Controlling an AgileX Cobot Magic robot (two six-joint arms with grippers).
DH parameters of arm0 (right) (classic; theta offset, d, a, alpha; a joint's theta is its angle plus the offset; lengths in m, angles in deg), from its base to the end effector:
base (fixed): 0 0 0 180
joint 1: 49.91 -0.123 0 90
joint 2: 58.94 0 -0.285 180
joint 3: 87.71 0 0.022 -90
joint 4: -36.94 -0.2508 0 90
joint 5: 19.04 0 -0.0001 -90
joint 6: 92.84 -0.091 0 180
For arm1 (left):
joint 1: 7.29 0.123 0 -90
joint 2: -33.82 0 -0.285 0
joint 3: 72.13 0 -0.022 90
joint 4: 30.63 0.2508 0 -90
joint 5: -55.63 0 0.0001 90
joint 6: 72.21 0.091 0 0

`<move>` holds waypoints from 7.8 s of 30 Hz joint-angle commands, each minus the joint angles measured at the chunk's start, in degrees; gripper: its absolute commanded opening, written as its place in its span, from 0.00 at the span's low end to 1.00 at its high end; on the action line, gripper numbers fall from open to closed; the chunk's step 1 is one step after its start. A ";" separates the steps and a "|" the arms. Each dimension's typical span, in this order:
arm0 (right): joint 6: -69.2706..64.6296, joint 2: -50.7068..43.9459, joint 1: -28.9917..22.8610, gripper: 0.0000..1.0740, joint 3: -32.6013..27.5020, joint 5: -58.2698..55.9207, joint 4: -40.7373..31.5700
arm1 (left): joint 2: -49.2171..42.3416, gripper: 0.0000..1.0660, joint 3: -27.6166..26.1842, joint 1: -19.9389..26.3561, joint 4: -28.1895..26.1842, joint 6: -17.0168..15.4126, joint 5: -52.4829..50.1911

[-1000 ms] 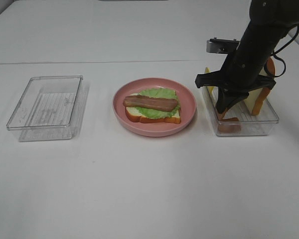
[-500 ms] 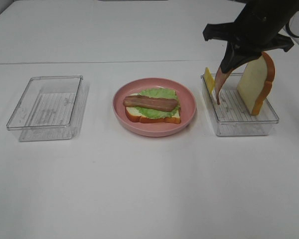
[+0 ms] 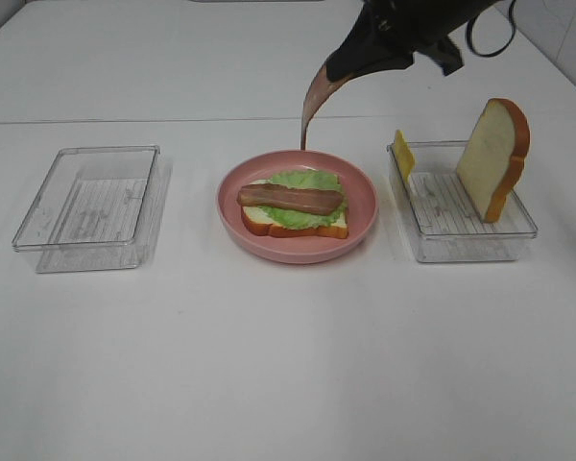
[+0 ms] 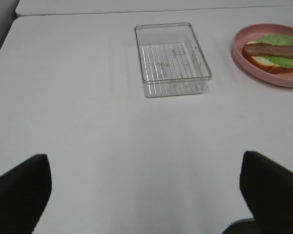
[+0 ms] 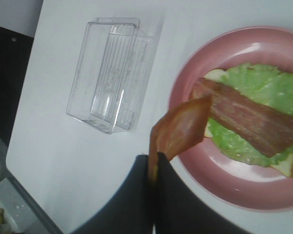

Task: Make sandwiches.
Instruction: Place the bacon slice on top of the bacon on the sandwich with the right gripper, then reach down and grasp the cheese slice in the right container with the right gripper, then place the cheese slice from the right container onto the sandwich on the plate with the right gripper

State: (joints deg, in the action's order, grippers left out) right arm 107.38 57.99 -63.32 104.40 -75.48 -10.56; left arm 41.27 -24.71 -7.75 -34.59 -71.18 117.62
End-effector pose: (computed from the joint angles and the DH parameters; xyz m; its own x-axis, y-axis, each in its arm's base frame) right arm 0.3884 0.1501 0.2718 -0.9205 -0.0663 -0.3851 -0.3105 0.7225 0.6177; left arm -0.0092 -0.0055 0.2812 -0.4518 -0.0109 -0.8921 0.0559 0.9976 -0.0405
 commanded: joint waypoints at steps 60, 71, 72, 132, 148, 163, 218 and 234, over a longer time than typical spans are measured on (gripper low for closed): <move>0.00 17.76 -4.93 0.00 6.88 10.94 17.30 | -0.80 0.94 0.29 -0.29 0.40 0.34 -0.40; 0.00 17.76 -4.93 0.14 6.88 10.94 19.08 | -0.80 0.94 0.29 -0.29 0.40 0.34 -0.40; 0.00 17.76 -4.93 0.26 6.88 11.29 19.14 | -0.80 0.94 0.29 -0.29 0.40 0.34 -0.40; -28.53 25.38 0.29 0.91 32.20 -15.81 40.62 | -0.80 0.94 0.29 -0.29 0.69 0.34 -0.40; -29.34 28.93 1.26 0.89 32.20 -15.58 39.82 | -0.80 0.94 0.29 -0.29 0.69 0.34 -0.40; -31.51 29.39 1.20 0.64 32.20 -16.04 39.71 | -0.80 0.94 0.29 -0.29 0.69 0.34 -0.40; -29.34 8.94 1.03 0.00 24.98 -16.50 32.77 | -0.80 0.94 0.29 -0.29 0.69 0.34 -0.40; -10.89 1.83 1.03 0.00 4.64 -8.25 3.55 | -0.80 0.94 0.29 -0.29 0.69 0.34 -0.40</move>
State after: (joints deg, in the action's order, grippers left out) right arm 95.52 60.11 -62.46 109.44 -84.47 -6.32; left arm 41.27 -24.71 -7.75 -34.13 -71.01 117.62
